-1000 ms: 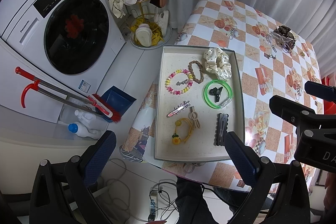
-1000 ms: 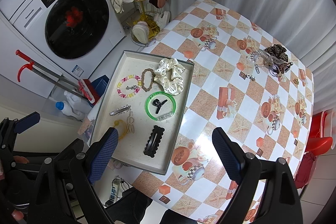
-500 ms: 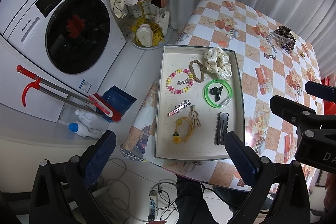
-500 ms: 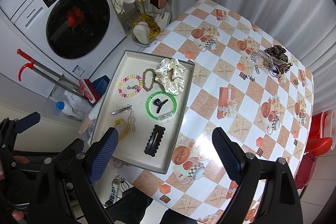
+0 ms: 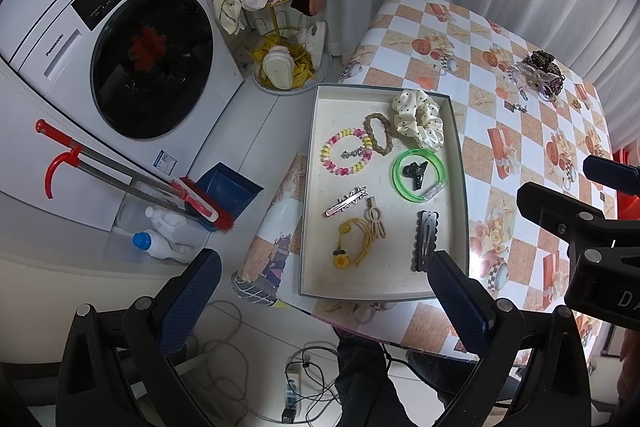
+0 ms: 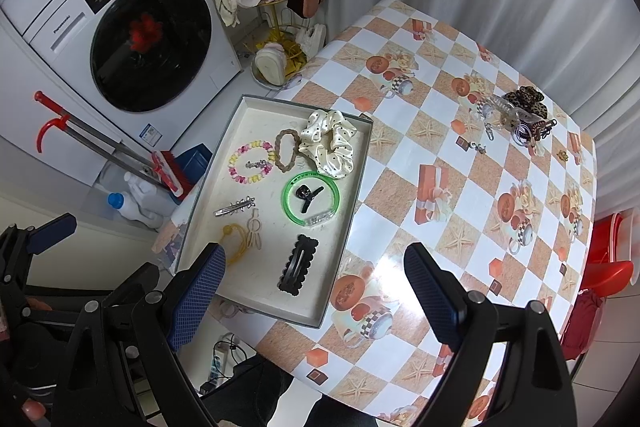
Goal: Organize jewelry
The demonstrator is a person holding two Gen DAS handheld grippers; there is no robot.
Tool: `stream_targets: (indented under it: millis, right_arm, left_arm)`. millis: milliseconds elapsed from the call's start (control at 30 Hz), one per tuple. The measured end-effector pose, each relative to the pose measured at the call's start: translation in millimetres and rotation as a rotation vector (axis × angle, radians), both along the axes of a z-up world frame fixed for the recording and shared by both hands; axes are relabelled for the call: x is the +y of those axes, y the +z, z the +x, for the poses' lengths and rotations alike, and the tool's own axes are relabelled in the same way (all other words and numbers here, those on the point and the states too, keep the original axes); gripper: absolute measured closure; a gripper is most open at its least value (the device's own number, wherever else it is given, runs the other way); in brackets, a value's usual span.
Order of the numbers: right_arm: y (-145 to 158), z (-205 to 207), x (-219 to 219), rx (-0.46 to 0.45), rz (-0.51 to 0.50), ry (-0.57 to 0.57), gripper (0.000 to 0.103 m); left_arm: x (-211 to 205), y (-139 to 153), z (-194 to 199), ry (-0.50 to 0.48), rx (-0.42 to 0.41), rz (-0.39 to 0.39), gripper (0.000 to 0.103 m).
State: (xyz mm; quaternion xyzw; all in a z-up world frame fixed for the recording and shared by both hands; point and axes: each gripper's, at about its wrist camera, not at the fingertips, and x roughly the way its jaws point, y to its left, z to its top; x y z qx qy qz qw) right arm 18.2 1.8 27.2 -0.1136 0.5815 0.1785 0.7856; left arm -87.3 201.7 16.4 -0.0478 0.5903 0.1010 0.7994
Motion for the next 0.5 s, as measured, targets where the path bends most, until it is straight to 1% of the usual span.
stream_targets:
  millis: [500]
  right_arm:
    - [0.1, -3.7, 1.8, -0.002, 0.001, -0.005, 0.011]
  left_arm:
    - [4.5, 4.5, -2.6, -0.006, -0.021, 0.003, 0.000]
